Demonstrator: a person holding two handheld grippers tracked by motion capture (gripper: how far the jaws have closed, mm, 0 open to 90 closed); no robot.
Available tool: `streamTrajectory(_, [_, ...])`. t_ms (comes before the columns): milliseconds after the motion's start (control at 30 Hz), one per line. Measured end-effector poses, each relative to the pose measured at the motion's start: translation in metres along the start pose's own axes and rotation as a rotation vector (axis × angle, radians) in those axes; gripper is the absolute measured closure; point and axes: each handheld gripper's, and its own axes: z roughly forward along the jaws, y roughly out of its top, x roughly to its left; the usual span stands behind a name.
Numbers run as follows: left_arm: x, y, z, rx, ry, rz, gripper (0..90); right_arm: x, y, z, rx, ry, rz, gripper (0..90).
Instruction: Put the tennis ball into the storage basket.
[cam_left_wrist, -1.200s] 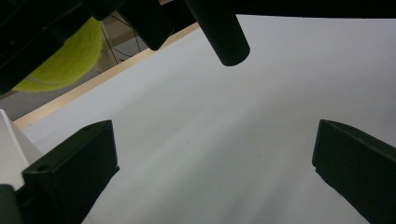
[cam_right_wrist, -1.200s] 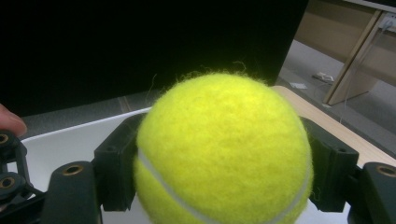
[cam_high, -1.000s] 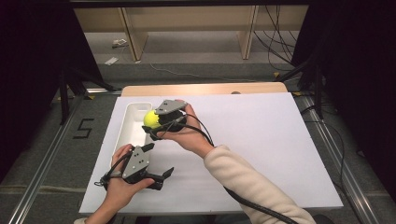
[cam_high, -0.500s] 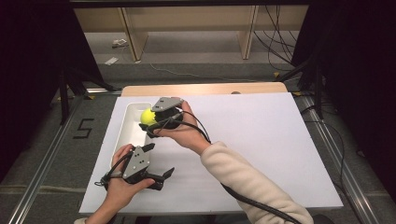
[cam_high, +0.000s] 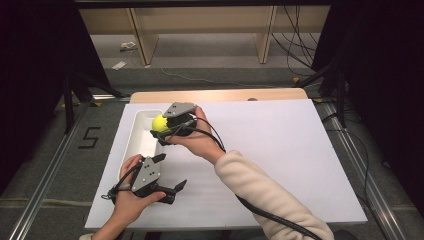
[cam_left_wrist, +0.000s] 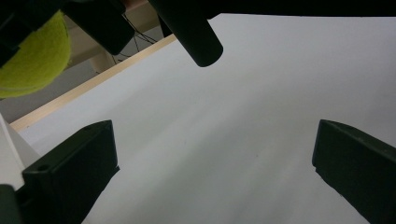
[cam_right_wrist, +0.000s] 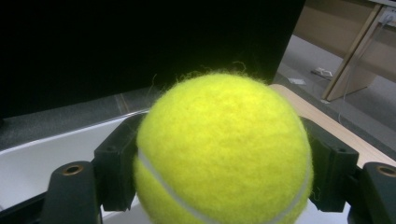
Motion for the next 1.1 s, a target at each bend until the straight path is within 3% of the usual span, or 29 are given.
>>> streamTrajectory(1100, [-0.001, 0.001, 0.000, -0.002, -0.003, 0.005, 0.0, 0.003, 0.007, 0.011, 0.012, 0.010, -0.010, 26.5])
